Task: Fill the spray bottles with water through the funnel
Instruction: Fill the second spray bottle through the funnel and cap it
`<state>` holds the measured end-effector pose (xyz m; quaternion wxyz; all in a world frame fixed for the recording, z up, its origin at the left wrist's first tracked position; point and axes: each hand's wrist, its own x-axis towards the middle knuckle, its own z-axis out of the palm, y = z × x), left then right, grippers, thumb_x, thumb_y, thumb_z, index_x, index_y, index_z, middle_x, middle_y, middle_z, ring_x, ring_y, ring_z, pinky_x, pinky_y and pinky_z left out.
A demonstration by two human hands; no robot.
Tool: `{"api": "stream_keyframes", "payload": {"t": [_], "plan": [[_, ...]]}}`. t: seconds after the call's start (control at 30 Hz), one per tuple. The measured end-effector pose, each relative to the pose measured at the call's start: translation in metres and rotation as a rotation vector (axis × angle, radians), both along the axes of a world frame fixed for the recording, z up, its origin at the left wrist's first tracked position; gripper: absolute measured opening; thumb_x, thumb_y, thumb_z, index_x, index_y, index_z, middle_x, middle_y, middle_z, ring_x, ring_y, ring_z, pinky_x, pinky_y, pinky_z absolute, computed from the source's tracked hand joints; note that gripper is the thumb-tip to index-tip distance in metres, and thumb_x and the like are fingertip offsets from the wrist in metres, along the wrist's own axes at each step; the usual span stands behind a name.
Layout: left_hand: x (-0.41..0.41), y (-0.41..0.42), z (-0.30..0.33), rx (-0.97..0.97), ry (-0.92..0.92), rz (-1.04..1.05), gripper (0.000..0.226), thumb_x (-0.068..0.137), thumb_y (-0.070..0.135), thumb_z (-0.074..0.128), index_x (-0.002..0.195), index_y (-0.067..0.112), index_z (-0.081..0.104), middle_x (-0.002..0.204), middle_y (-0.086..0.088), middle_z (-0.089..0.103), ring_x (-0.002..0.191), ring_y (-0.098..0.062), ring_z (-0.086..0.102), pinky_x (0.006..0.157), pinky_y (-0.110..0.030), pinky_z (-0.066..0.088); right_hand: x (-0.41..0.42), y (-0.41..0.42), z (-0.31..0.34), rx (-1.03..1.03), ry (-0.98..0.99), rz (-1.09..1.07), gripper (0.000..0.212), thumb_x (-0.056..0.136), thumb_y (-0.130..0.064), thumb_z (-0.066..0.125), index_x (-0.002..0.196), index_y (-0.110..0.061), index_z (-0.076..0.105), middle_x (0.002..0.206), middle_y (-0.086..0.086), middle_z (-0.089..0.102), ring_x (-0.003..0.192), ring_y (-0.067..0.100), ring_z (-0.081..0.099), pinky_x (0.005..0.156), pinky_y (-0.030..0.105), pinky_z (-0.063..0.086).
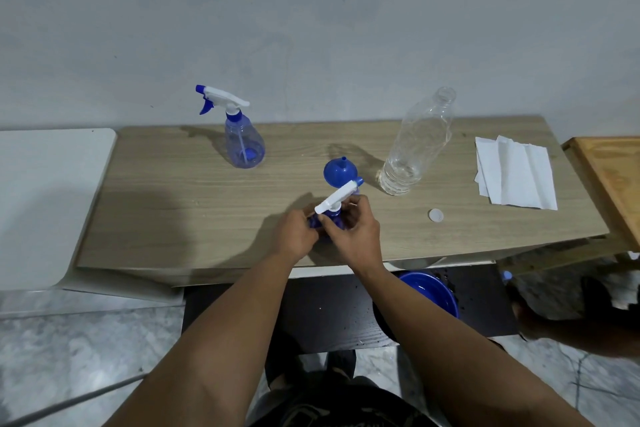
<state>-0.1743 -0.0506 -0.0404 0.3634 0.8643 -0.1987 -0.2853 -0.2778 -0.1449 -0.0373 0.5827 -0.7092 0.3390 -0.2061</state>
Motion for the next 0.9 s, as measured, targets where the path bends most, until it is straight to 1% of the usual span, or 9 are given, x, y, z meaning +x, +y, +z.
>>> {"api": "stream_keyframes", "payload": {"t": [0.13,0.23,0.33,0.47,0.53,0.63,0.73,0.83,0.9], "plan": [[0.0,0.0,0.001,0.001,0.02,-0.011,0.031,0.08,0.014,0.07,0.11,0.024,0.072,0.086,-0.001,0.074,0.08,-0.023,0.068,0.07,-0.033,0.051,-0.002,0.004,0.001,-0.046,-0.025,0.037,0.023,0.093,-0.017,0.076,0.114,-0.023,0.068,0.095,-0.008,0.075,0.09,0.015,0.072,0.086,0.044,0.06],[0.002,0.002,-0.006,0.042,0.01,-0.01,0.034,0.075,0.01,0.067,0.107,0.02,0.074,0.085,-0.004,0.076,0.08,-0.025,0.071,0.073,-0.041,0.057,0.009,0.002,0.005,0.082,0.004,-0.076,0.034,0.081,-0.02,0.09,0.102,-0.017,0.063,0.089,-0.003,0.075,0.084,0.013,0.074,0.078,0.041,0.063],[0.004,0.002,-0.014,0.068,-0.024,0.007,0.027,0.076,0.014,0.066,0.102,0.019,0.074,0.083,-0.004,0.076,0.078,-0.026,0.071,0.071,-0.042,0.058,0.01,0.002,0.002,0.042,0.051,-0.088,0.042,0.077,-0.027,0.092,0.103,-0.019,0.061,0.09,-0.007,0.074,0.084,0.008,0.073,0.078,0.036,0.062],[-0.006,0.0,0.001,0.057,-0.074,0.003,0.03,0.085,0.012,0.063,0.113,0.021,0.071,0.095,-0.007,0.075,0.088,-0.029,0.07,0.068,-0.03,0.046,0.005,0.008,-0.001,0.023,0.003,-0.05,0.018,0.088,-0.018,0.081,0.099,-0.023,0.068,0.084,-0.004,0.073,0.08,0.015,0.069,0.079,0.038,0.059],[-0.012,0.0,0.011,0.115,-0.175,-0.006,0.034,0.09,0.016,0.061,0.121,0.026,0.068,0.101,-0.007,0.074,0.094,-0.03,0.068,0.068,-0.027,0.039,0.009,0.008,0.002,0.076,0.01,-0.096,0.02,0.085,-0.016,0.084,0.094,-0.022,0.067,0.083,-0.004,0.073,0.078,0.011,0.068,0.078,0.035,0.059],[-0.02,0.003,0.013,0.193,-0.307,0.02,0.031,0.095,0.019,0.056,0.124,0.026,0.065,0.111,-0.002,0.07,0.1,-0.024,0.064,0.068,-0.021,0.028,0.016,0.007,0.004,0.071,0.064,-0.134,0.041,0.078,-0.021,0.089,0.106,-0.024,0.058,0.092,-0.007,0.074,0.084,0.006,0.071,0.08,0.033,0.06],[-0.028,0.007,0.008,0.162,-0.257,-0.029,0.026,0.091,0.016,0.062,0.118,0.015,0.063,0.115,-0.003,0.064,0.102,-0.024,0.061,0.067,-0.019,0.023,0.017,0.004,0.006,-0.02,0.089,-0.117,0.065,0.082,-0.023,0.083,0.133,-0.028,0.043,0.099,-0.002,0.07,0.083,0.006,0.07,0.075,0.027,0.058],[-0.034,0.022,0.003,0.083,-0.198,-0.183,0.05,0.08,0.025,0.073,0.128,0.018,0.059,0.121,-0.001,0.062,0.107,-0.022,0.06,0.07,-0.016,0.028,0.016,-0.003,0.009,-0.218,0.125,-0.046,0.053,0.09,-0.013,0.069,0.139,-0.017,0.049,0.12,0.001,0.055,0.092,-0.012,0.058,0.076,0.022,0.049],[-0.035,0.035,0.002,0.076,-0.209,-0.215,0.065,0.075,0.045,0.075,0.134,0.023,0.058,0.123,0.005,0.063,0.109,-0.018,0.06,0.08,-0.024,0.04,0.013,-0.003,0.014,-0.237,0.11,0.021,0.041,0.087,-0.009,0.06,0.128,-0.016,0.061,0.122,-0.002,0.054,0.091,-0.008,0.058,0.078,0.024,0.049]]}}
